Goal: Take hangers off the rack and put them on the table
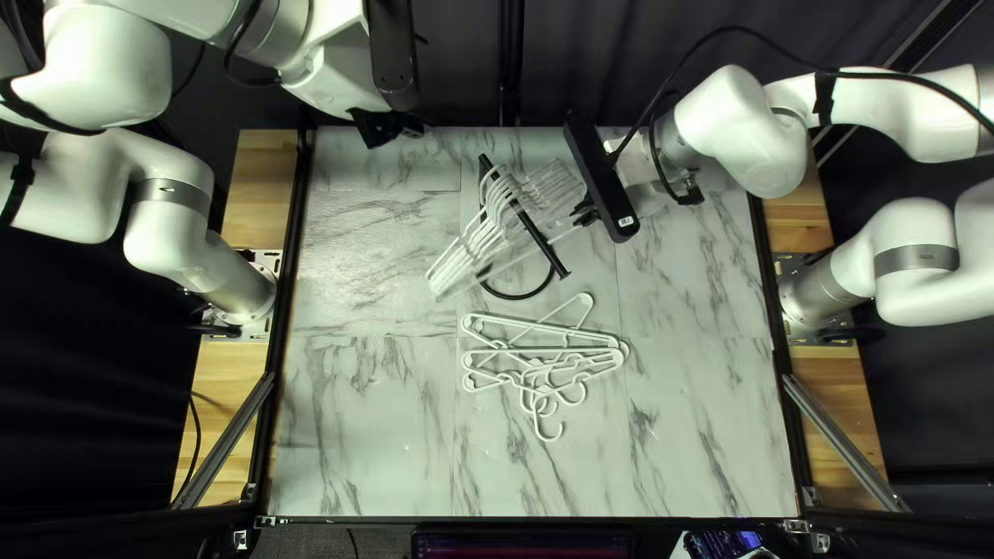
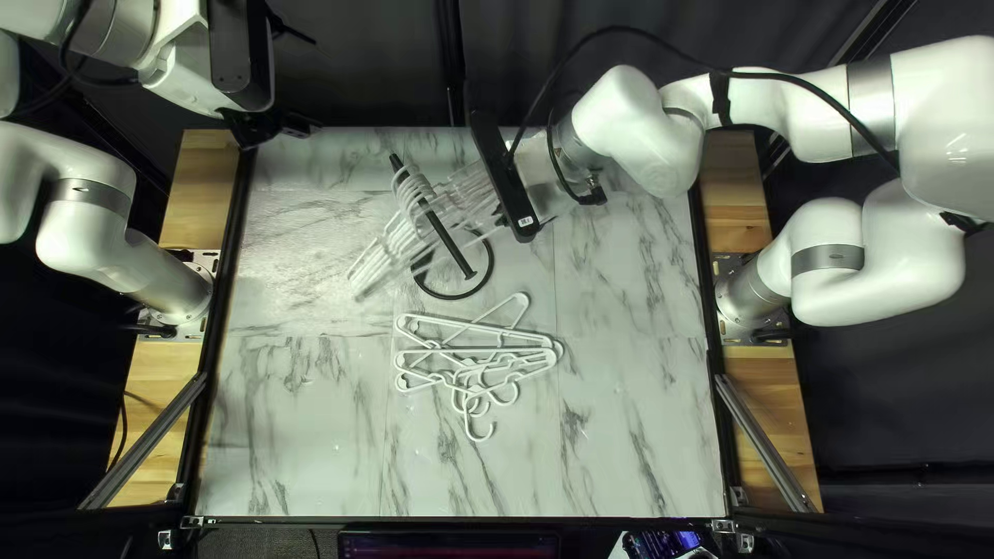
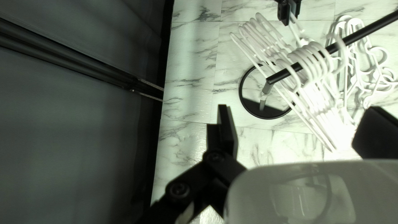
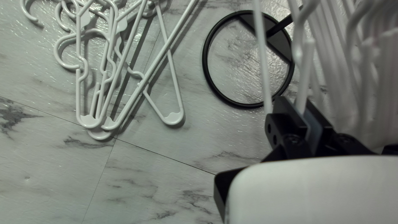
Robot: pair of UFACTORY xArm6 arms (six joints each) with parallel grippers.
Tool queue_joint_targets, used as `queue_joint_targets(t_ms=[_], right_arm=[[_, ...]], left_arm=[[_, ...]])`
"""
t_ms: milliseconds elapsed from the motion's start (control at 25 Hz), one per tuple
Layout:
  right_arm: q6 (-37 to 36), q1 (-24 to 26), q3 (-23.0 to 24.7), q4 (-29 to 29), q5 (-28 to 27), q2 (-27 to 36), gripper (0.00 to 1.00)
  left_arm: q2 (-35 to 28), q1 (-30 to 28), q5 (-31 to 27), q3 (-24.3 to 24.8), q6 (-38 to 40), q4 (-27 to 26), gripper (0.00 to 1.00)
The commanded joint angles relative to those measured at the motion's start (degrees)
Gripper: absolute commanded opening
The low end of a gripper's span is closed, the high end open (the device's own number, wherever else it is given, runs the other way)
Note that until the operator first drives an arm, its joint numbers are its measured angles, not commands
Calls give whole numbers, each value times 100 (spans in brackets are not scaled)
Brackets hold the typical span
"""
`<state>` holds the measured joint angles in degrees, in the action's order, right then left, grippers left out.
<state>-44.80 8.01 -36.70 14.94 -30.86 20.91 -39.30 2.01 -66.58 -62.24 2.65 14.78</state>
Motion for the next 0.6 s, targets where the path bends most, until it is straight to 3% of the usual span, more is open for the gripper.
queue_joint_targets(t_ms=[40, 360, 600], right_arm=[[123, -31, -56, -132, -107, 112, 0], [516, -262, 55, -424, -222, 501, 0], [1197, -781, 343, -800, -273, 810, 0]], left_arm=[[0, 0, 0, 0, 0, 0, 100], [0, 0, 0, 0, 0, 0, 100], [0, 0, 0, 0, 0, 0, 100]])
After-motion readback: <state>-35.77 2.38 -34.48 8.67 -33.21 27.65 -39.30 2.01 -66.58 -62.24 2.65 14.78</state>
